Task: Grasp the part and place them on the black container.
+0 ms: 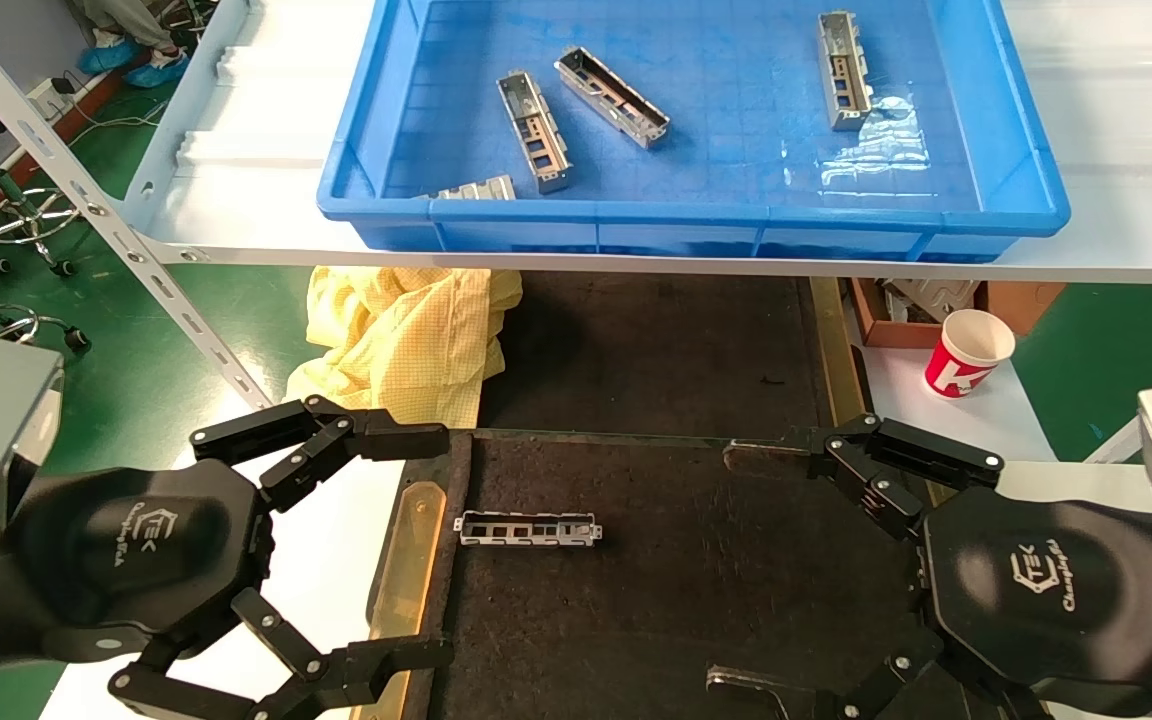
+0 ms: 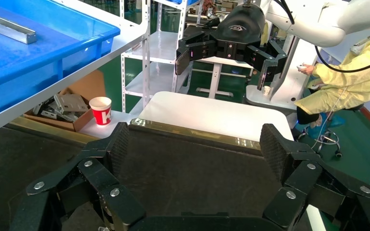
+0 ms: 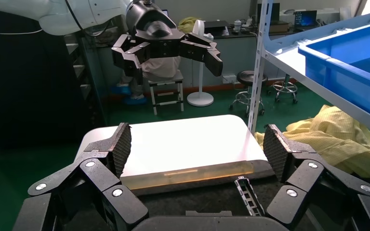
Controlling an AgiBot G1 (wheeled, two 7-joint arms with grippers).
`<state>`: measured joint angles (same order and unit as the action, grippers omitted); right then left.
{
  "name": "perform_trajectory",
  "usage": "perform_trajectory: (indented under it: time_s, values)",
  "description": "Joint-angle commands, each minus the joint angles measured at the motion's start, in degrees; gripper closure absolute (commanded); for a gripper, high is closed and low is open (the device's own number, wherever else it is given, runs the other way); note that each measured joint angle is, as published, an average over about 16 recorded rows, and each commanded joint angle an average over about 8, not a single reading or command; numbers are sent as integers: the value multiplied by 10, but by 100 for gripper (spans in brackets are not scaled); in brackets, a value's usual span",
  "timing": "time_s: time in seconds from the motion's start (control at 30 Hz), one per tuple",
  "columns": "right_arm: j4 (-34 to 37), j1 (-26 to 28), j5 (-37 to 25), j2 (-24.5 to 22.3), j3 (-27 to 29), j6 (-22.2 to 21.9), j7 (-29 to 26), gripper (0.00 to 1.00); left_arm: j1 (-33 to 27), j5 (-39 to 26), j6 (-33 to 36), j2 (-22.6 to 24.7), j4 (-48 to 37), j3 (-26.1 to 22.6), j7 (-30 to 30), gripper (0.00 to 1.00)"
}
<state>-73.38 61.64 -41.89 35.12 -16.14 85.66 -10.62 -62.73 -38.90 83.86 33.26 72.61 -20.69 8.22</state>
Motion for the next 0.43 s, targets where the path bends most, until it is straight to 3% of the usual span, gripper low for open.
perform_trajectory:
  time_s: [0.03,0.43]
  values:
    - [0,0,0,0,0,0,0,0,0,0,0,0,0,0,0,0]
    - [0,0,0,0,0,0,0,0,0,0,0,0,0,0,0,0]
